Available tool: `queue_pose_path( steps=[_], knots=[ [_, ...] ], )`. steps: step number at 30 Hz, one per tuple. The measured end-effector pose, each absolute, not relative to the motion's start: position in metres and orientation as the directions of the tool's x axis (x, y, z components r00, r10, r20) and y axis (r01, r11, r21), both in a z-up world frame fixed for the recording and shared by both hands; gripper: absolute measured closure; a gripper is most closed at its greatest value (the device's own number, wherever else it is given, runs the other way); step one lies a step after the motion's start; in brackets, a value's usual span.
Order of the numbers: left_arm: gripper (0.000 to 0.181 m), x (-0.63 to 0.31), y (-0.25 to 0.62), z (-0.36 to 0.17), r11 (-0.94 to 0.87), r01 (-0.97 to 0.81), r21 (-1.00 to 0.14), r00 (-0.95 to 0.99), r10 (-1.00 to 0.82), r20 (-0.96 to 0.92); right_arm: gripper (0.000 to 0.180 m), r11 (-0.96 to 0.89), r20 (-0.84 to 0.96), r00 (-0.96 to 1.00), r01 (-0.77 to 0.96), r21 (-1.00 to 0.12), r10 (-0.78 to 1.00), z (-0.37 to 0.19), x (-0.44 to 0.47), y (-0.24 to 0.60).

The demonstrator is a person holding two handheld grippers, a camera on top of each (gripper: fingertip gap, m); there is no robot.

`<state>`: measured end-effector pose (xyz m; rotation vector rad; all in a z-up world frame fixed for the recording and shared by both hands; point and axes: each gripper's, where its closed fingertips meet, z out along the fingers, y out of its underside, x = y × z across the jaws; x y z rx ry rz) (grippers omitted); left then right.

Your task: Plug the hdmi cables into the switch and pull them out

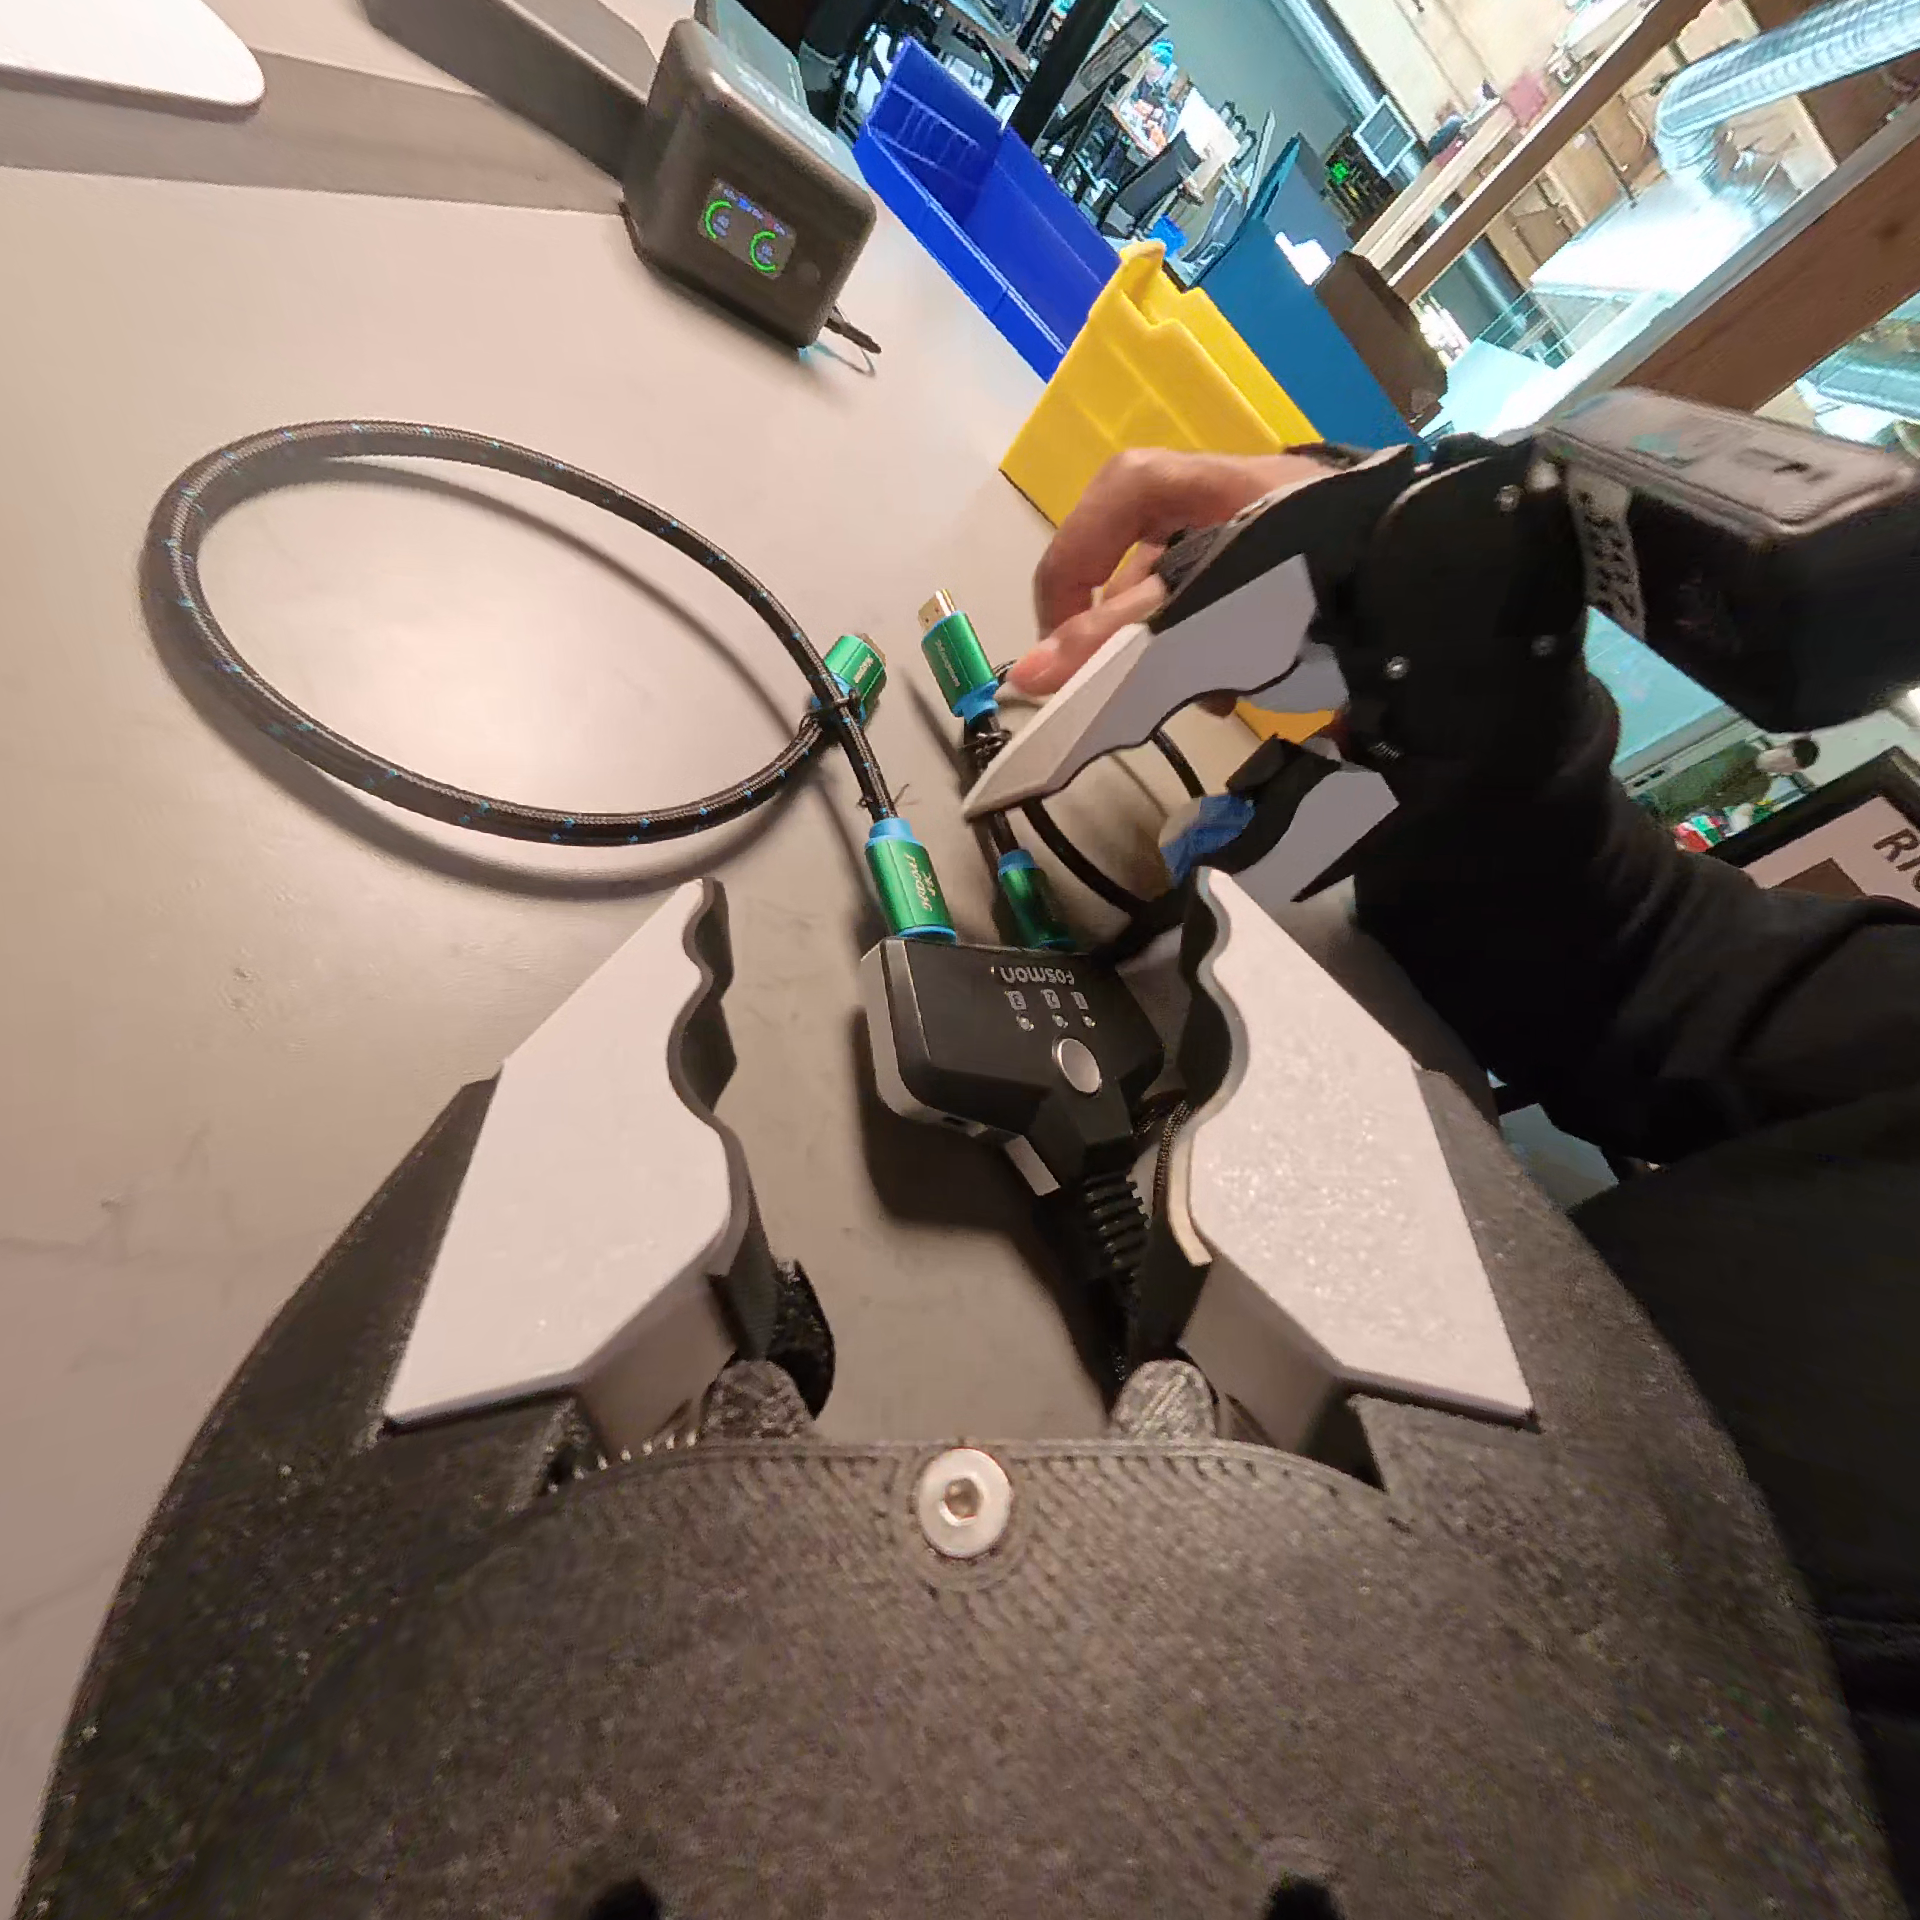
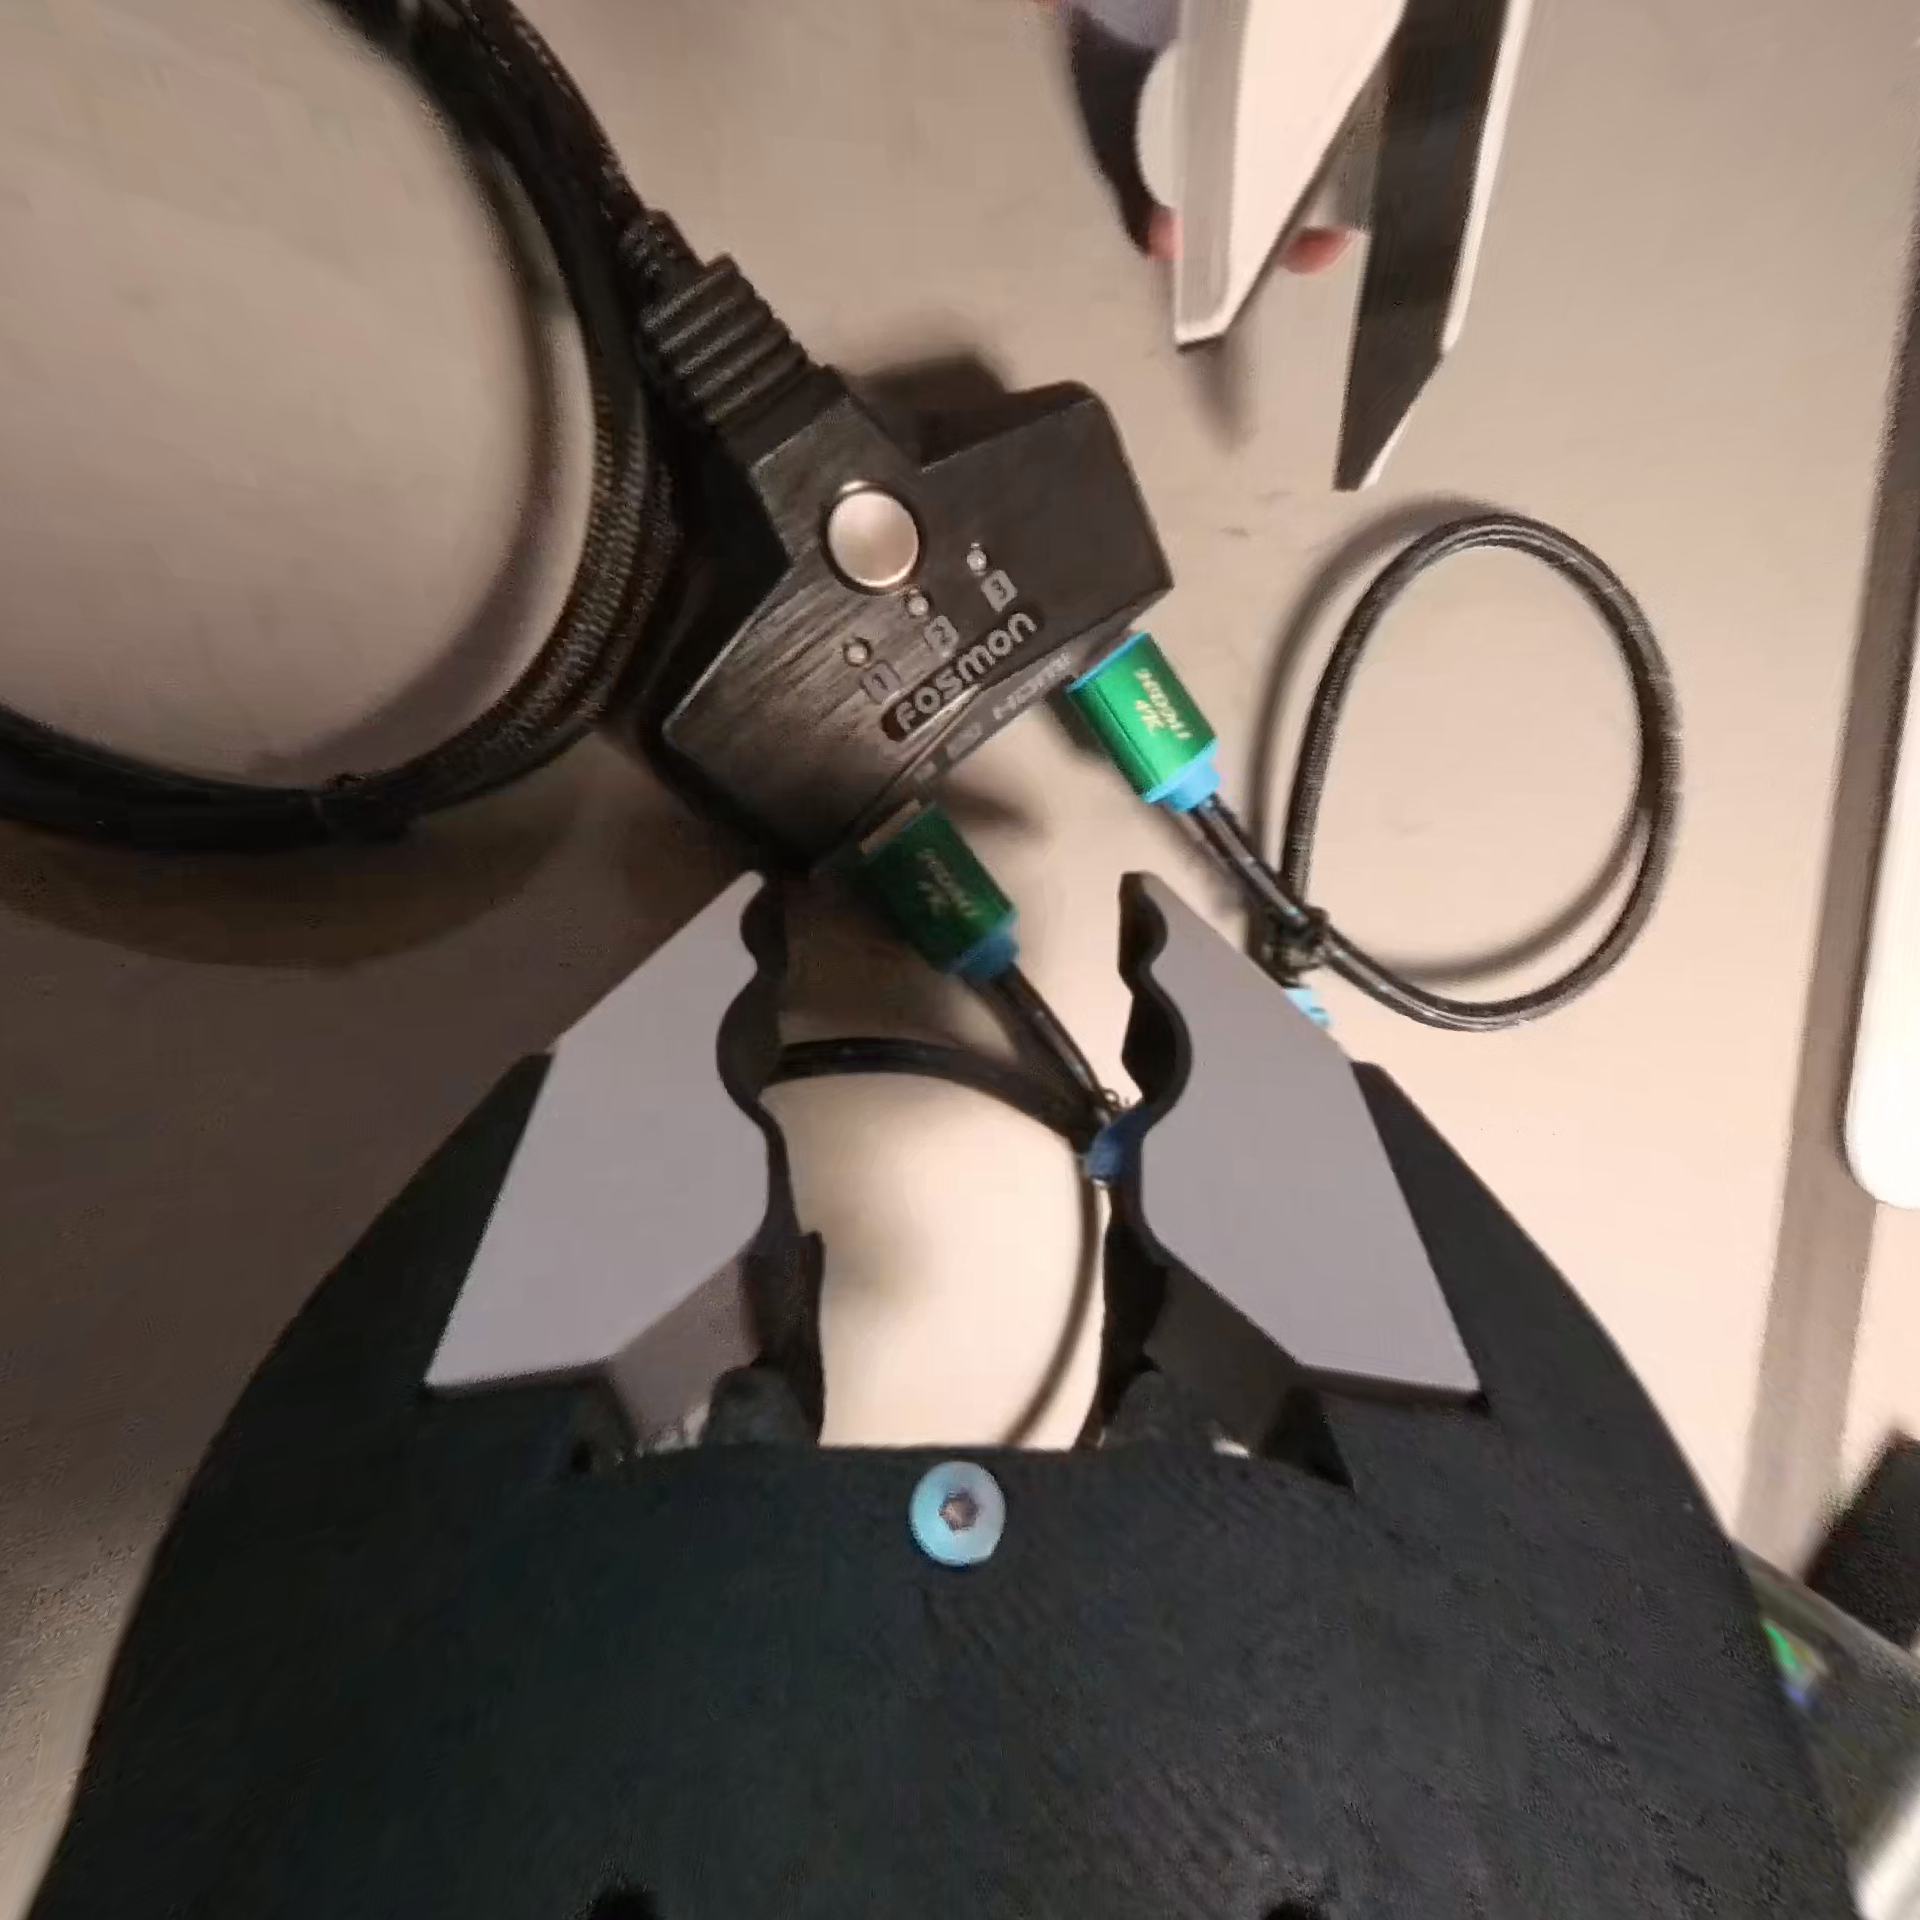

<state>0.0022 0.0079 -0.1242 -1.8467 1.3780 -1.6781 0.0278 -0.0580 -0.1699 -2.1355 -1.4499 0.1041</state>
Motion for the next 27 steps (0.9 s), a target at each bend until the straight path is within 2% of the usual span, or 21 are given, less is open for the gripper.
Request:
queue_pose_path(
  steps=[3, 6, 10, 13, 17, 20, 24, 27],
  knots=[
    [0.097, 0.002, 0.008, -0.123, -0.518, -0.450, -0.728, -0.151, -0.759, 0.633, 0.122, -0.319, 0.102, 0.429, 0.793, -0.520, 0.898, -0.175, 0.014, -0.066],
    [0.098, 0.001, 0.010, -0.121, -0.545, -0.441, -0.713, -0.160, -0.734, 0.660, 0.127, -0.330, 0.111, 0.464, 0.758, -0.563, 0.879, -0.175, 0.007, -0.063],
    [0.098, 0.000, 0.015, -0.116, -0.573, -0.415, -0.707, -0.159, -0.719, 0.676, 0.134, -0.325, 0.208, 0.532, 0.734, -0.596, 0.821, -0.173, 0.007, -0.062],
    [0.097, -0.006, 0.023, -0.114, -0.535, -0.424, -0.731, -0.105, -0.773, 0.626, 0.138, -0.346, 0.291, 0.600, 0.721, -0.601, 0.745, -0.170, 0.016, -0.064],
    [0.099, -0.016, 0.021, -0.076, -0.536, -0.382, -0.753, -0.097, -0.787, 0.609, 0.142, -0.381, 0.350, 0.680, 0.682, -0.624, 0.644, -0.167, 0.026, -0.068],
    [0.107, -0.017, 0.002, -0.052, -0.561, -0.352, -0.749, -0.132, -0.763, 0.633, 0.144, -0.396, 0.373, 0.711, 0.664, -0.634, 0.596, -0.165, 0.030, -0.066],
    [0.116, -0.005, -0.039, -0.069, -0.577, -0.452, -0.680, -0.152, -0.701, 0.697, 0.144, -0.411, 0.363, 0.744, 0.630, -0.659, 0.561, -0.160, 0.030, -0.061],
    [0.122, 0.007, -0.054, -0.092, -0.637, -0.471, -0.611, -0.089, -0.654, 0.751, 0.144, -0.430, 0.335, 0.776, 0.591, -0.683, 0.535, -0.157, 0.033, -0.061]
  ],
)
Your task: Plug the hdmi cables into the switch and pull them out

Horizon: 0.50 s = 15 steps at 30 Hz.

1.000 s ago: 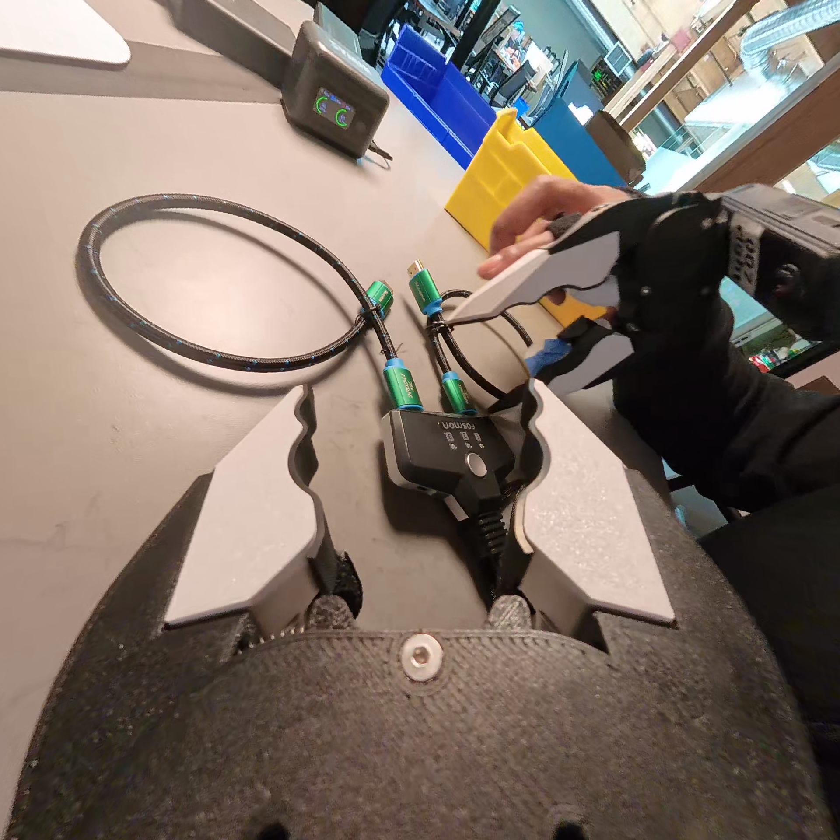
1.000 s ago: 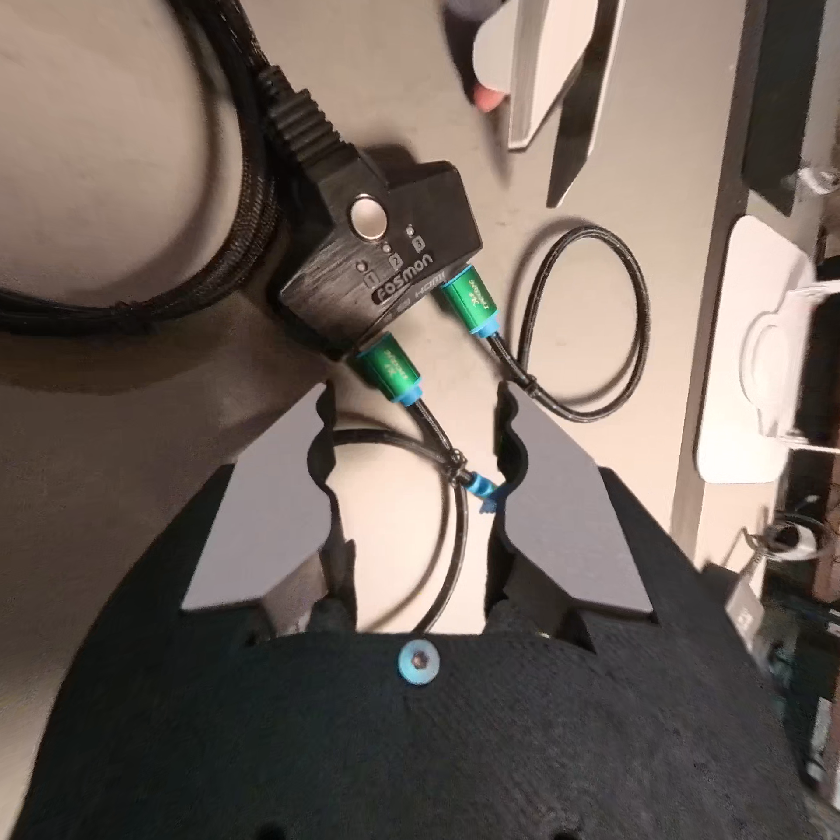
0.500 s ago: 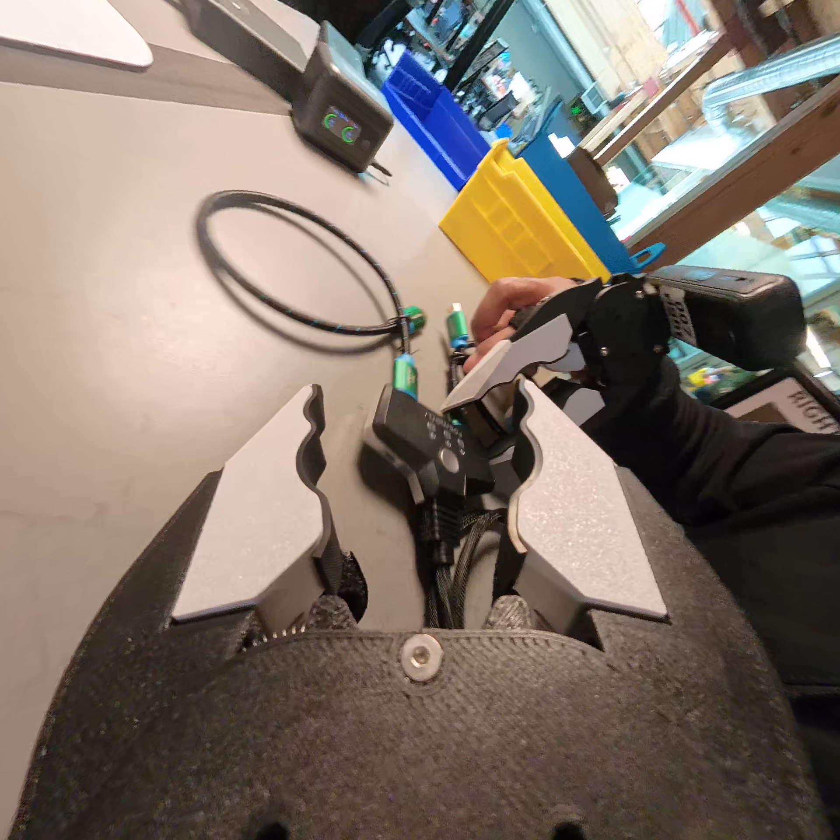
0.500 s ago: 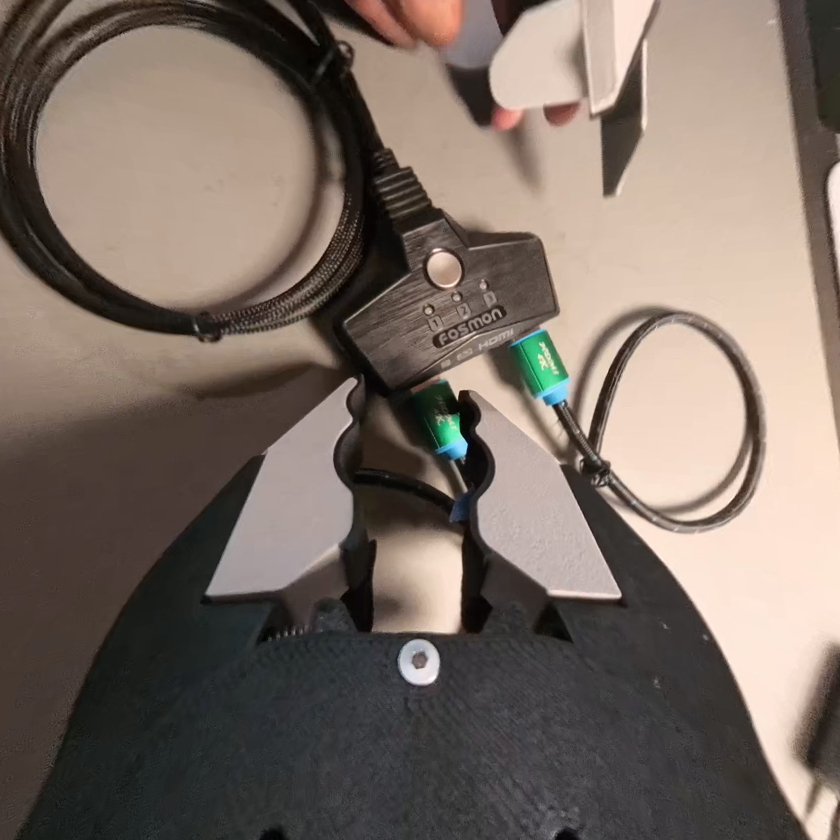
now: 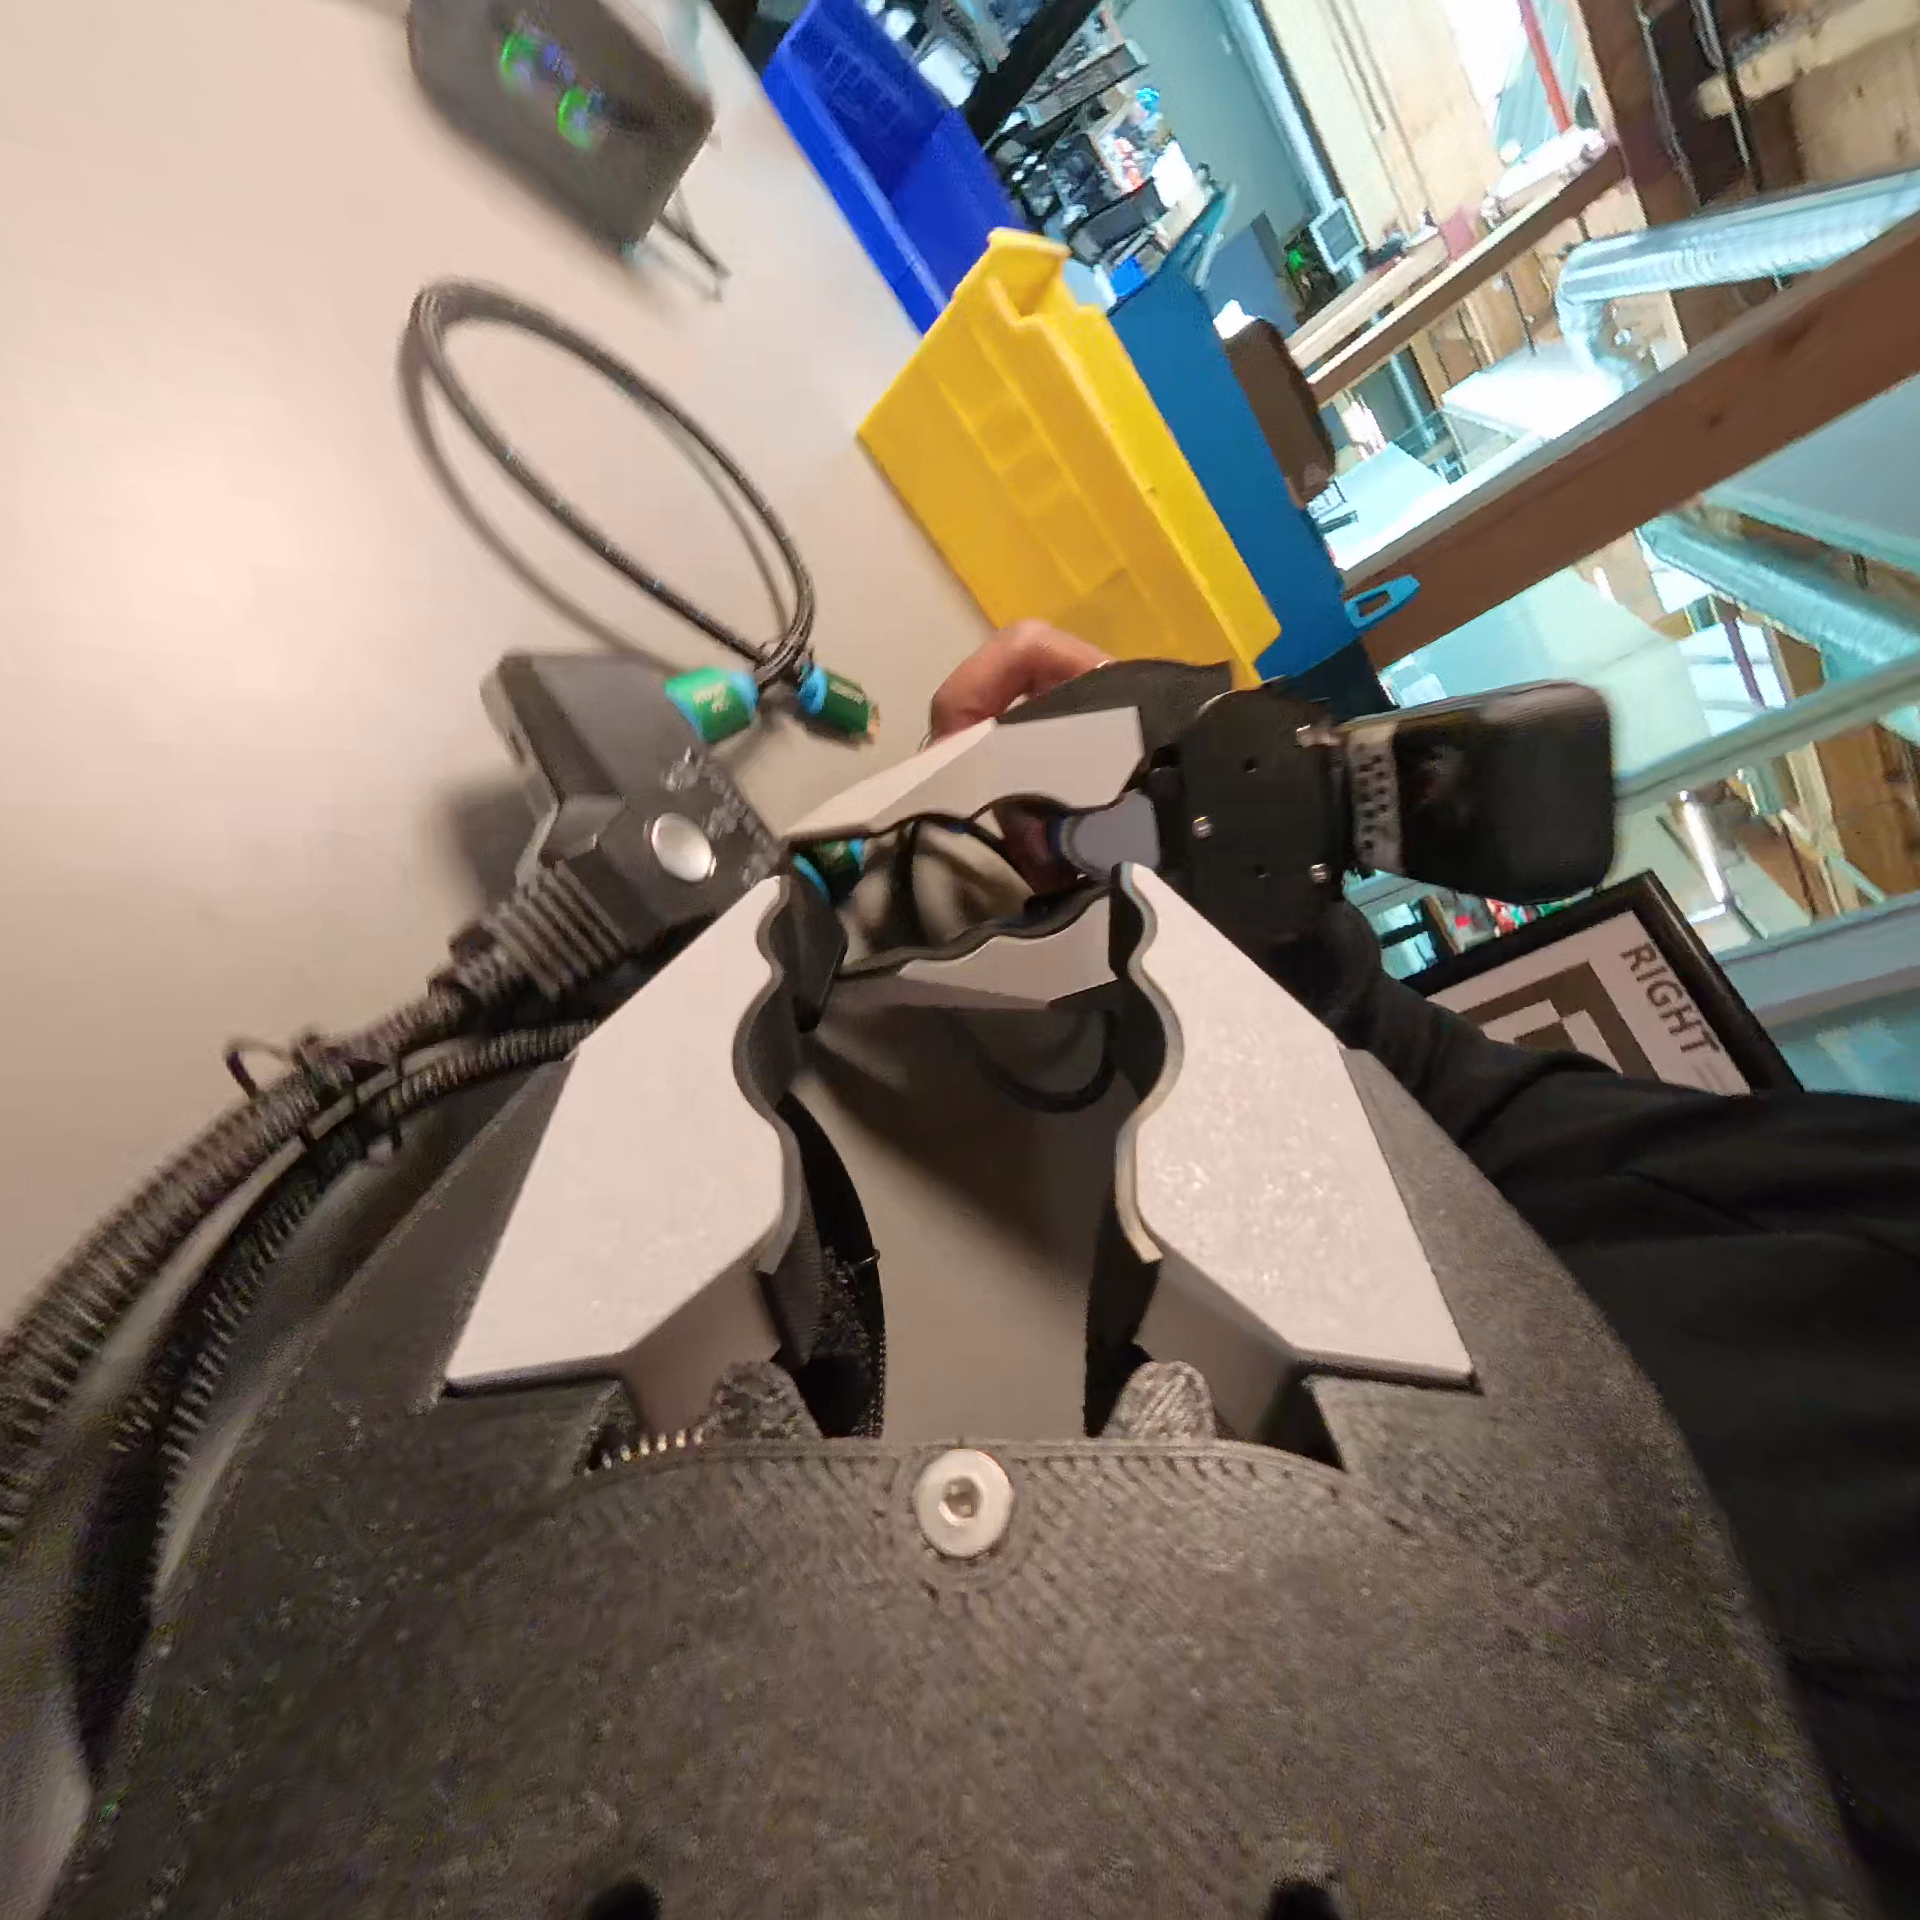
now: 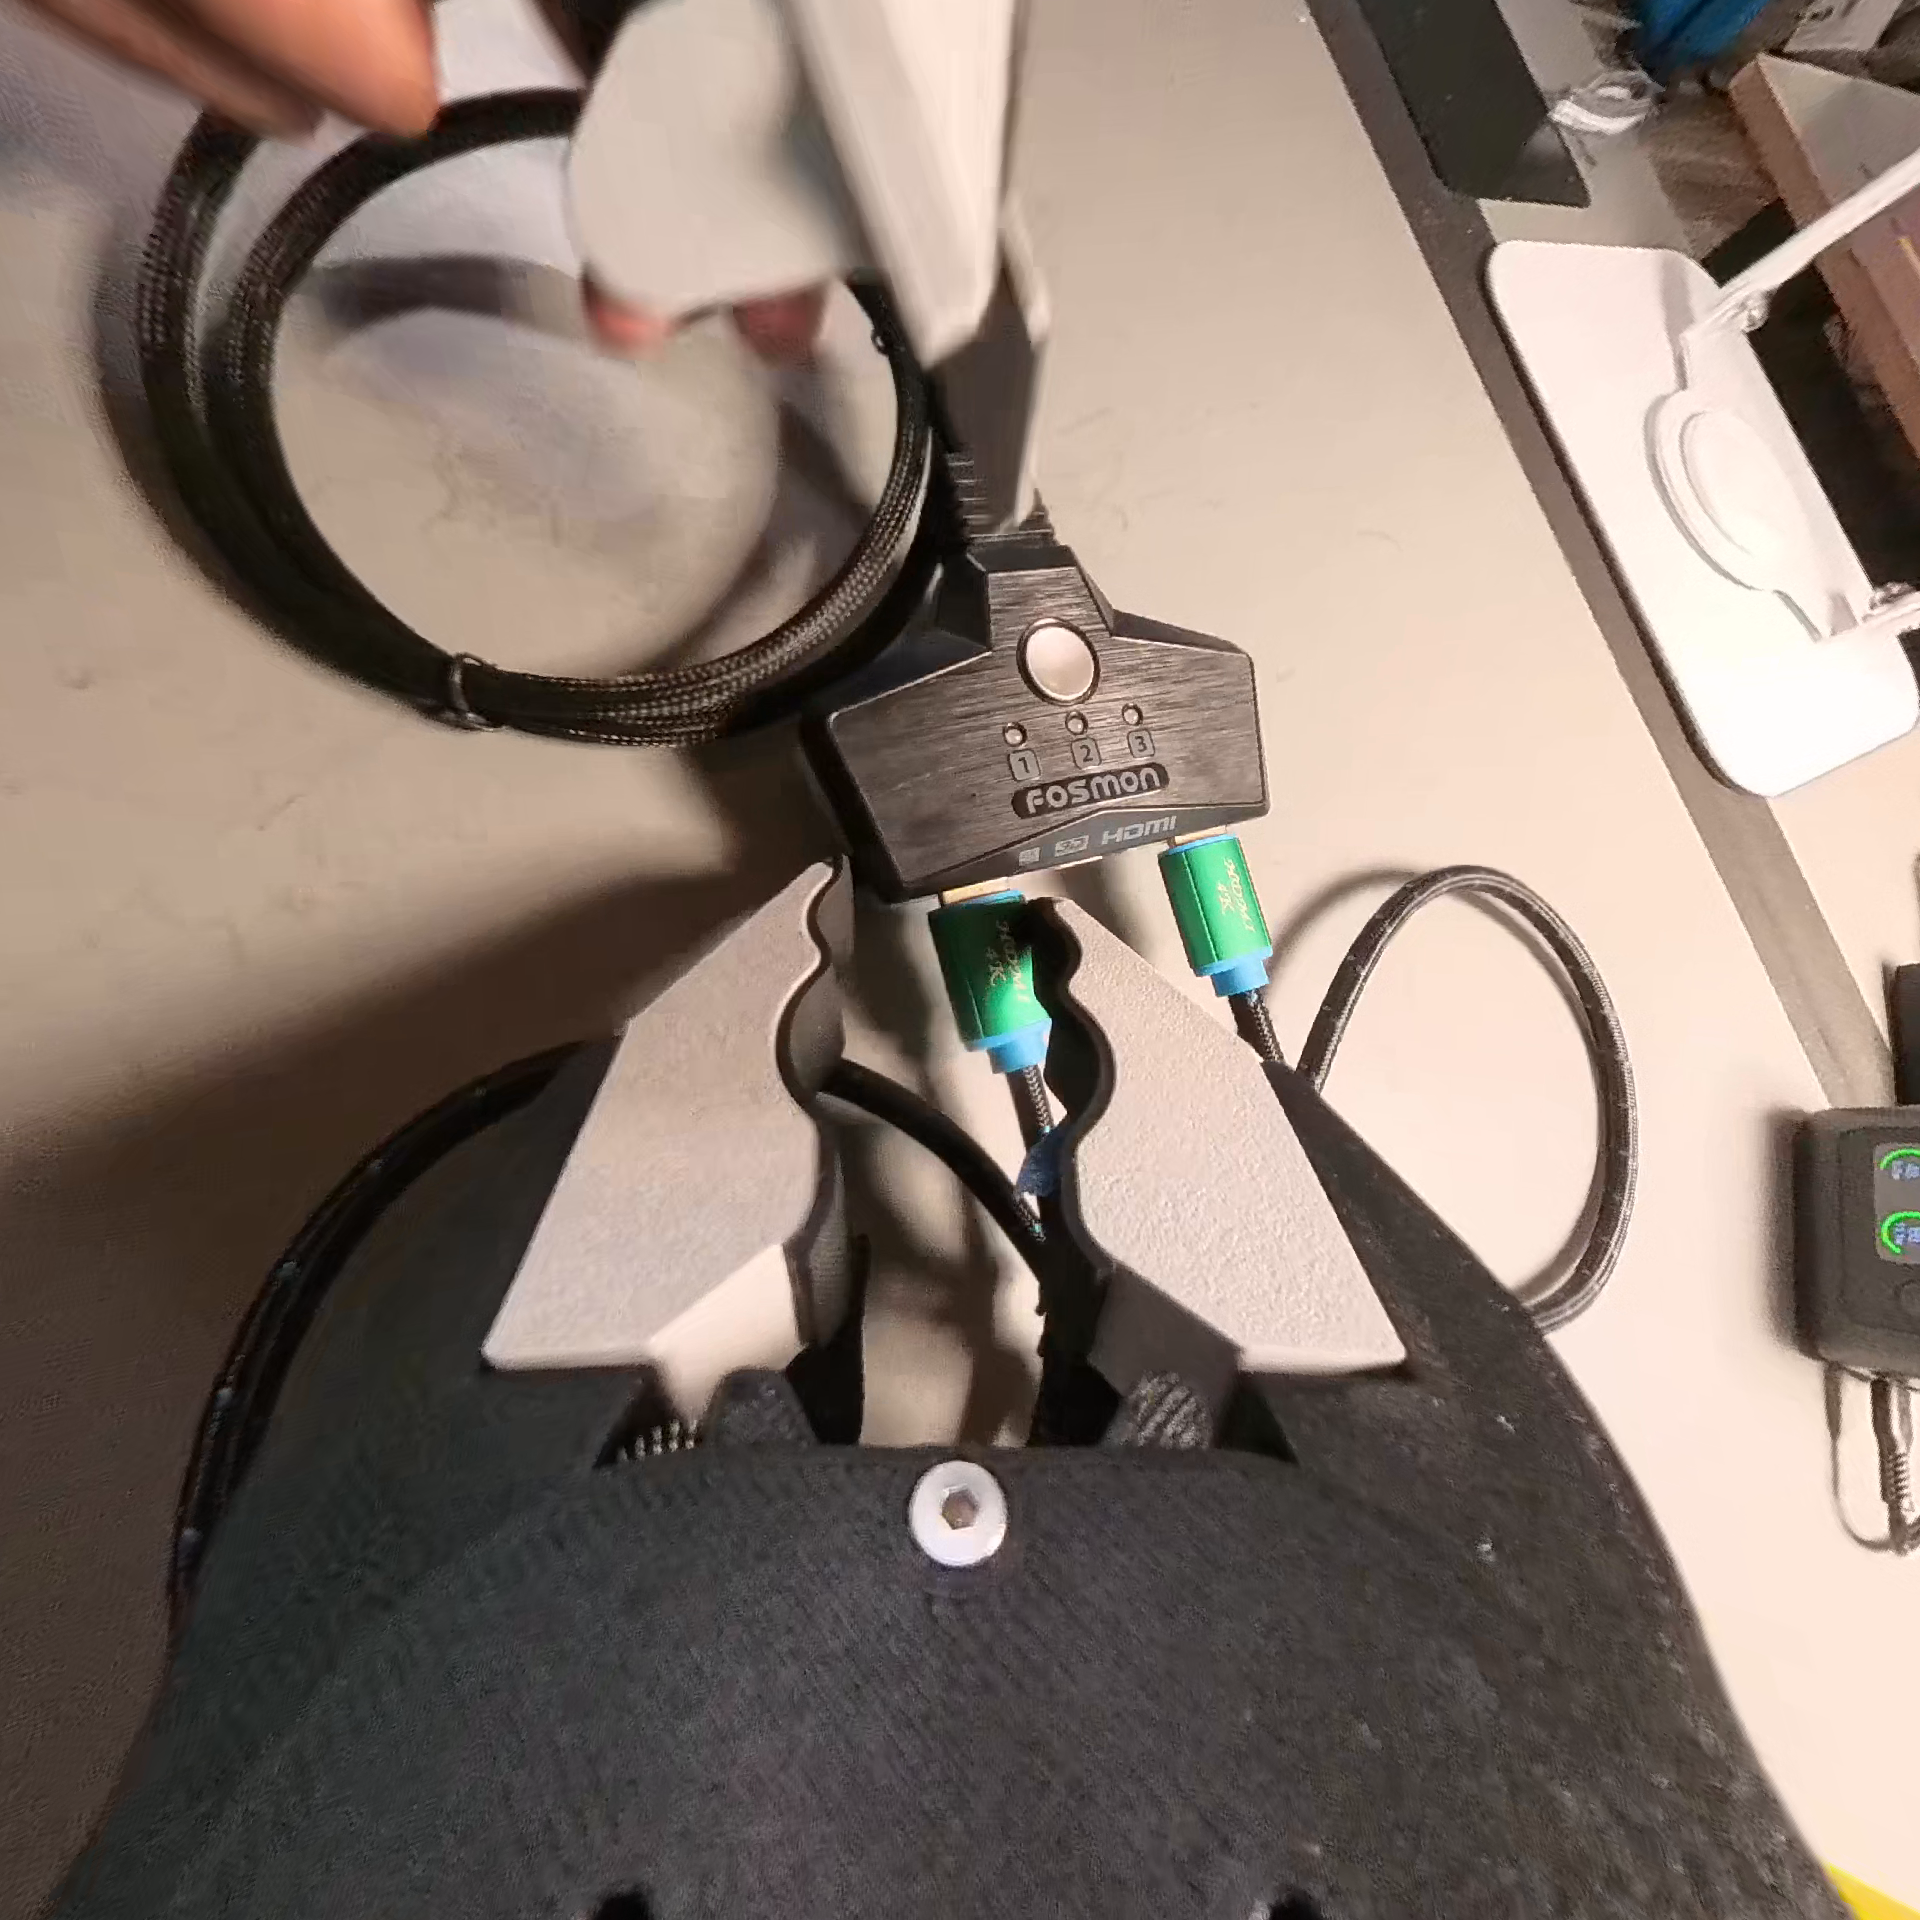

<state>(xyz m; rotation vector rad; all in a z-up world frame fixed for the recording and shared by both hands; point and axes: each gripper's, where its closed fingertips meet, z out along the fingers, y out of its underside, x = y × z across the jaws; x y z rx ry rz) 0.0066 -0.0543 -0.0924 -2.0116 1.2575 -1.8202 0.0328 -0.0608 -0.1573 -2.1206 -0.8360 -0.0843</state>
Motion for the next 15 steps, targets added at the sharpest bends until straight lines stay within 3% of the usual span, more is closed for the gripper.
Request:
queue_pose_path(
  steps=[4, 8, 15],
  knots=[
    [0.123, 0.011, -0.062, -0.122, -0.677, -0.511, -0.529, 0.029, -0.629, 0.777, 0.145, -0.445, 0.313, 0.812, 0.544, -0.711, 0.492, -0.149, 0.041, -0.060],
    [0.137, 0.011, -0.059, -0.131, -0.659, -0.522, -0.541, 0.057, -0.660, 0.749, 0.145, -0.443, 0.303, 0.824, 0.525, -0.727, 0.478, -0.146, 0.044, -0.061],
    [0.136, 0.011, -0.064, -0.128, -0.703, -0.531, -0.474, 0.033, -0.575, 0.817, 0.146, -0.421, 0.307, 0.829, 0.514, -0.747, 0.467, -0.142, 0.040, -0.060]
  ],
)
